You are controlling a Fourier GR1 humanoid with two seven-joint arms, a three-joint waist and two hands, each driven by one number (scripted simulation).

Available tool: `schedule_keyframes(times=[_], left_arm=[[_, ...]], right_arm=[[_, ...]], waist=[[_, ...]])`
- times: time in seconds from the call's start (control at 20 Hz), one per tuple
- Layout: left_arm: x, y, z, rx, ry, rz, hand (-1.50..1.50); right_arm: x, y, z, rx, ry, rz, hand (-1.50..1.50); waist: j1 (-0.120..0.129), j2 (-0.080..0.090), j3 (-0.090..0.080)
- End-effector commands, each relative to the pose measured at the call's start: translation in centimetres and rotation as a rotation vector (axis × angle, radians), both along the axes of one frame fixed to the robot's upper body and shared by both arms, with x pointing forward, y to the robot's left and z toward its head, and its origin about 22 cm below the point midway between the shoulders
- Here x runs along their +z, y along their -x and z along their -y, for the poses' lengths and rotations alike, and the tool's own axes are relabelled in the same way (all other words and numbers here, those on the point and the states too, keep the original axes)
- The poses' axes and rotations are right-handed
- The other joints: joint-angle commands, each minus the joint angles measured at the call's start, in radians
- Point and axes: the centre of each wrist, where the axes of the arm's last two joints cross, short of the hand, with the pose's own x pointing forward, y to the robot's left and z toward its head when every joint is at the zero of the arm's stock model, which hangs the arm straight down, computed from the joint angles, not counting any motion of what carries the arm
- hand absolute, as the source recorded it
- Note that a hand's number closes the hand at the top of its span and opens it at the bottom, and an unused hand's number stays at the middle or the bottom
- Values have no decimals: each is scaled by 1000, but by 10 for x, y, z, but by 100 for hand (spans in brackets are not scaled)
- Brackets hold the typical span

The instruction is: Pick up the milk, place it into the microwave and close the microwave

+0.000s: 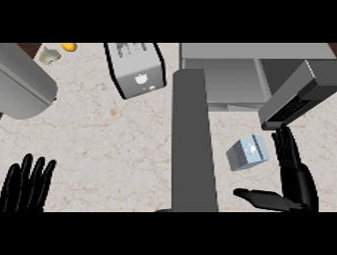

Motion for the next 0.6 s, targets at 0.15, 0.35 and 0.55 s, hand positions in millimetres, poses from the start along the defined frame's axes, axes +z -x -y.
schedule_keyframes(times=[0.15,0.35,0.55], left_arm=[[-1,17,2,-7,9,11,-150],[-7,19,-4,-10,-5,3,-150],[-13,26,-25,-2,-10,-12,-150]], right_arm=[[-48,-5,13,-13,25,-10,-150],[-70,-3,25,-11,33,-10,-150],[-86,2,19,-15,27,10,-150]], waist=[[1,0,0],[1,0,0],[1,0,0]])
